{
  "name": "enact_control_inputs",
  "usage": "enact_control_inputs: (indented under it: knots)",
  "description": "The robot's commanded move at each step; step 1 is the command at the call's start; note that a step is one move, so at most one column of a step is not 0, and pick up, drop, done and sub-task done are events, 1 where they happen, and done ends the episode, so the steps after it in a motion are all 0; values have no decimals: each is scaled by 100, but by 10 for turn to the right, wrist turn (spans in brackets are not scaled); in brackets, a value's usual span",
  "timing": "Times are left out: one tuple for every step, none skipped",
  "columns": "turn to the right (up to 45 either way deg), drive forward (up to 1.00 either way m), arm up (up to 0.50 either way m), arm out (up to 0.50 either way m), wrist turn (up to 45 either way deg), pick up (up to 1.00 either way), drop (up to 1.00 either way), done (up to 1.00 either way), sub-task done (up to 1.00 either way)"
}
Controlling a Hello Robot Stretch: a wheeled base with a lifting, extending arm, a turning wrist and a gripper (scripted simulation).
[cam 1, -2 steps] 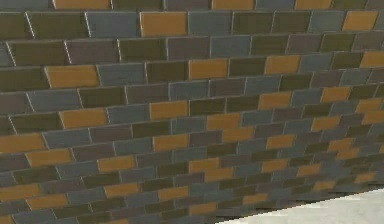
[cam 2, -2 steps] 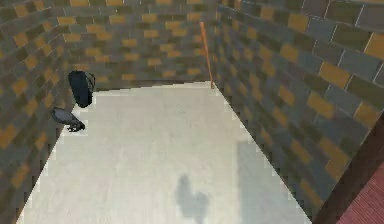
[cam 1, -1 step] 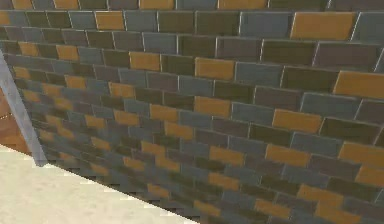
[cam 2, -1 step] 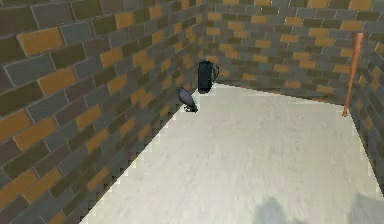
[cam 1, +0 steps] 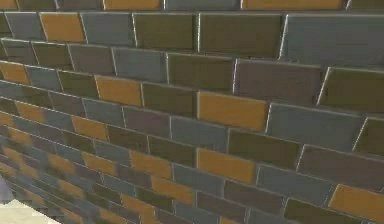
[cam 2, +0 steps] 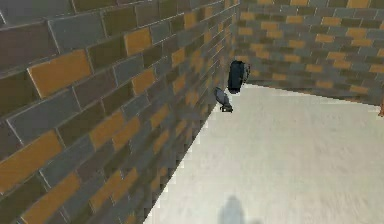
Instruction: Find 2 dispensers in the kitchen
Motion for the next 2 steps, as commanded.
enact_control_inputs:
  knots:
    - [-450,0,0,0,0,0,0,0,0]
    - [-210,0,0,0,0,0,0,0,0]
